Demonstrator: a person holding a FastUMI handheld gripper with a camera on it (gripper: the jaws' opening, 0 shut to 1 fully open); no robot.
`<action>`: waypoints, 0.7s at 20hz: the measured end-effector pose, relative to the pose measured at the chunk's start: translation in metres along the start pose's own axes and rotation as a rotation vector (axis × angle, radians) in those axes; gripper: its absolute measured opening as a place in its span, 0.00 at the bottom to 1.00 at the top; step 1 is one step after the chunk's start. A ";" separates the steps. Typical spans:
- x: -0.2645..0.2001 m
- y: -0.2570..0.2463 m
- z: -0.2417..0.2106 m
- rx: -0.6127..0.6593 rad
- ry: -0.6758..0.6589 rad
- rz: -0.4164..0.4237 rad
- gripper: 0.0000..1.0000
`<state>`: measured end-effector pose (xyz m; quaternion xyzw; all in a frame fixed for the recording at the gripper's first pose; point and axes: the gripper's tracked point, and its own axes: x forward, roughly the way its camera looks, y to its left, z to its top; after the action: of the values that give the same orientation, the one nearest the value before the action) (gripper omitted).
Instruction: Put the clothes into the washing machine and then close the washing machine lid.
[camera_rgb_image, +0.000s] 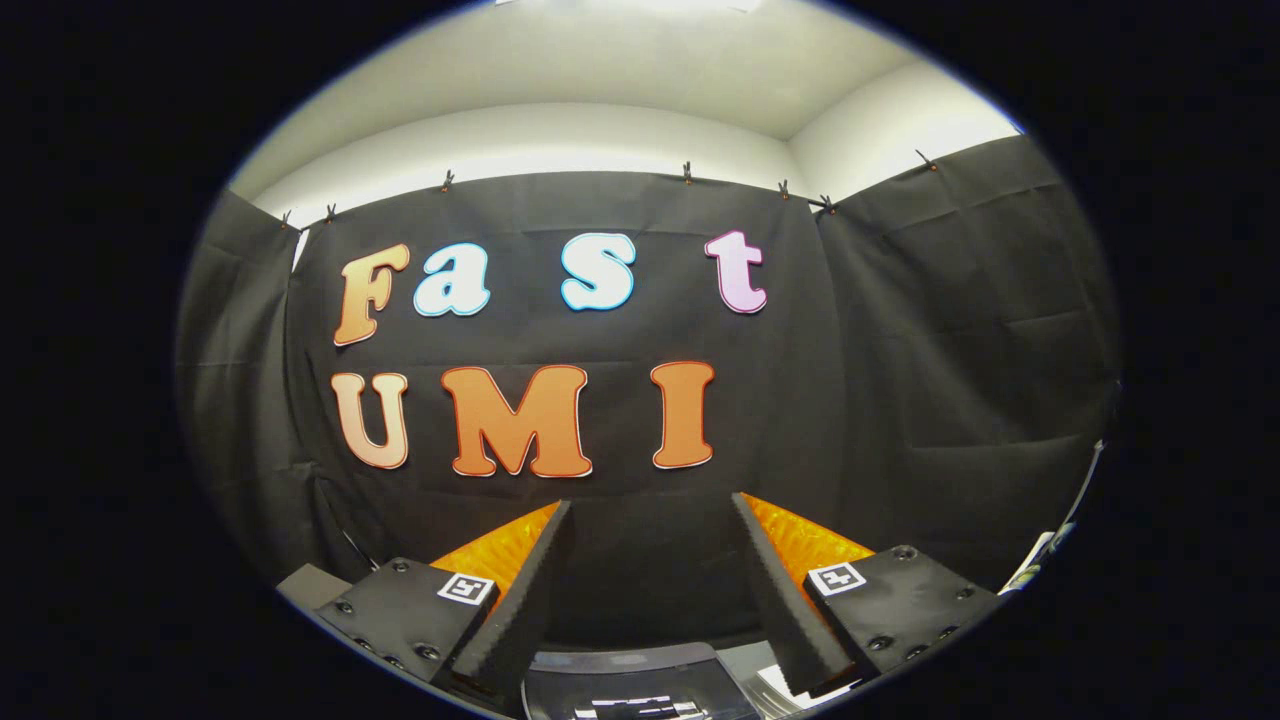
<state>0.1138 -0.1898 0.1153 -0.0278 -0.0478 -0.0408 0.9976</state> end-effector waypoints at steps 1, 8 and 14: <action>0.001 0.001 -0.002 0.002 0.003 0.004 0.98; 0.012 -0.001 -0.023 -0.007 0.033 0.003 0.98; 0.018 0.005 -0.022 -0.036 0.030 0.000 0.98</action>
<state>0.1346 -0.1875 0.0945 -0.0451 -0.0321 -0.0423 0.9976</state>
